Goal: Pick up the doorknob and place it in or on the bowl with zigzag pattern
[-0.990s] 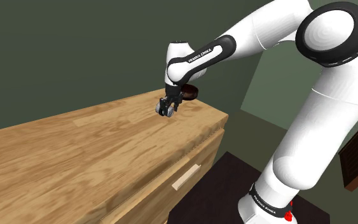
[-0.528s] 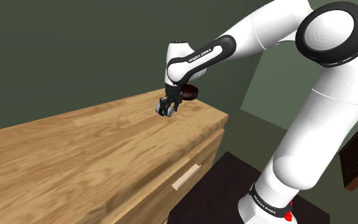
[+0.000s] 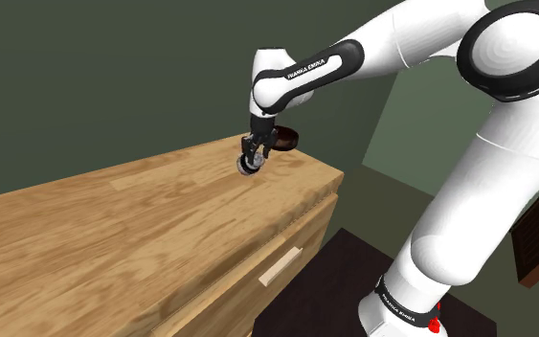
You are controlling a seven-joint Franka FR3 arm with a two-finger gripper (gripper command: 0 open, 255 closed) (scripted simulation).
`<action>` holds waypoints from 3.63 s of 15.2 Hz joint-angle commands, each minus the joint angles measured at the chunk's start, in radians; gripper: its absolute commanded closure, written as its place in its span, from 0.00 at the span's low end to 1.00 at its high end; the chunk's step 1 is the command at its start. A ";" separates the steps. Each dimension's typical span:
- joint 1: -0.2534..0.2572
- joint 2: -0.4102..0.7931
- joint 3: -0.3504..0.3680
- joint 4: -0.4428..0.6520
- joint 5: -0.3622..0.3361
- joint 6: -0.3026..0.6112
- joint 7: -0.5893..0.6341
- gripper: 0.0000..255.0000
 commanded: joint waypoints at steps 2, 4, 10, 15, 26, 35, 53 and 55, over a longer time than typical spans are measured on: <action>0.001 -0.018 0.001 0.021 0.003 -0.039 -0.003 1.00; 0.001 -0.028 0.001 0.038 0.005 -0.065 -0.006 1.00; 0.002 -0.053 0.001 0.092 0.009 -0.144 -0.013 1.00; 0.002 -0.068 0.001 0.142 0.012 -0.210 -0.018 1.00; -0.050 -0.010 -0.058 0.283 0.015 -0.285 -0.137 1.00; -0.150 0.169 -0.147 0.509 0.044 -0.318 -0.335 1.00; -0.261 0.408 -0.194 0.710 0.099 -0.275 -0.495 1.00; -0.260 0.411 -0.194 0.687 0.099 -0.249 -0.494 1.00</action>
